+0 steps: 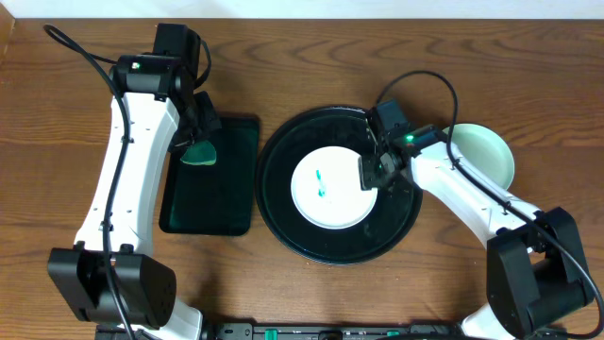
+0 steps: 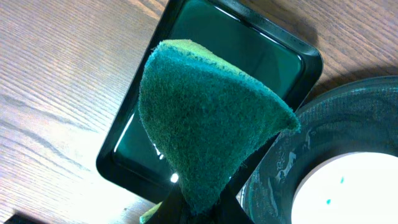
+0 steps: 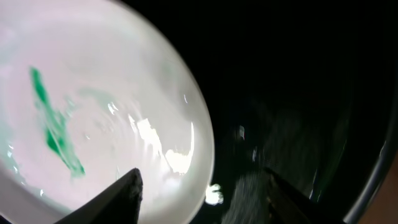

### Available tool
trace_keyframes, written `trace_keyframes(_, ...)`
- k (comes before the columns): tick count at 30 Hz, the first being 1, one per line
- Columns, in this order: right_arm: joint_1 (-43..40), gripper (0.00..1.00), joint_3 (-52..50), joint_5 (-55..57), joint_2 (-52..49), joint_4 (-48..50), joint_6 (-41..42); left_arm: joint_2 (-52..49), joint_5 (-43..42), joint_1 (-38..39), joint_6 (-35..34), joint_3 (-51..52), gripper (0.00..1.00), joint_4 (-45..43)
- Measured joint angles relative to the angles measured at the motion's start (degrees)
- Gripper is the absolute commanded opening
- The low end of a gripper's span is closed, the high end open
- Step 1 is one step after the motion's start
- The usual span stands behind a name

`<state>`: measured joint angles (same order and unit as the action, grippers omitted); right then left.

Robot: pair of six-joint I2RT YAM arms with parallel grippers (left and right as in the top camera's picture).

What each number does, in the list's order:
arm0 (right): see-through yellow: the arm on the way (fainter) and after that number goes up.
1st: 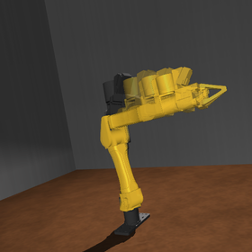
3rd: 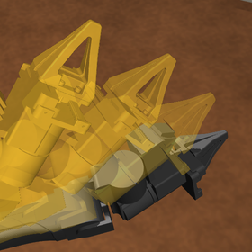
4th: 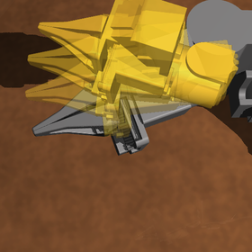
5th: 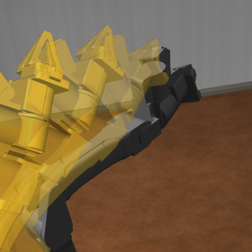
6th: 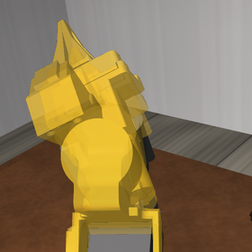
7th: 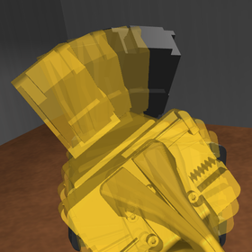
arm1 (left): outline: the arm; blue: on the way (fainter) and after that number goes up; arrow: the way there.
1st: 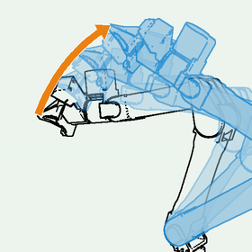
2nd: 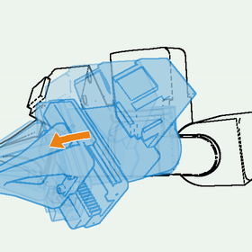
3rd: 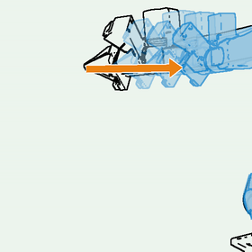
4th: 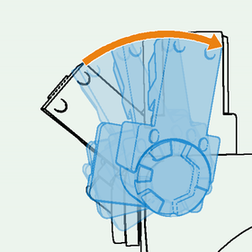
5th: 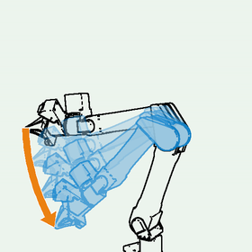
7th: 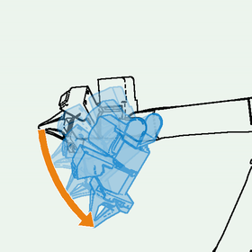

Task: Clean dirty plates on tray and stack at the side

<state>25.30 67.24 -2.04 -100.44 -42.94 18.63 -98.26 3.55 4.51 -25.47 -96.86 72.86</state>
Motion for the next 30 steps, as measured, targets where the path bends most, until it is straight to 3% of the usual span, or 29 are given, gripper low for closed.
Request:
trace_keyframes(1, -0.1, 0.37, 0.1, 0.0, 0.0, 0.5, -1.4, 0.0, 0.0, 0.0, 0.0, 0.0, 0.07, 0.0)
trace_keyframes(3, -0.3, 0.26, 0.1, -0.1, -0.3, 1.2, -4.4, 0.0, 0.0, 0.0, 0.0, 0.0, 0.07, 0.0)
trace_keyframes(9, -1.9, 0.21, 0.2, -2.4, -4.5, 1.7, -8.8, 0.0, 0.0, 0.0, 0.0, 0.0, 0.07, -0.1)
trace_keyframes(15, -2.2, 0.01, 0.2, -7.1, -8.0, 2.3, -8.9, 0.0, -0.1, 0.0, 0.0, 0.0, 0.07, -0.3)
trace_keyframes(22, -4.1, 0.01, 0.5, -12.0, -9.2, 2.3, -3.7, 0.0, -1.8, 0.6, 0.0, 0.0, 0.07, -0.3)
trace_keyframes(30, -5.2, 0.01, 0.5, -15.6, -9.7, 2.7, 3.9, 0.0, -3.8, 8.4, -1.6, 5.0, 0.07, -6.4)
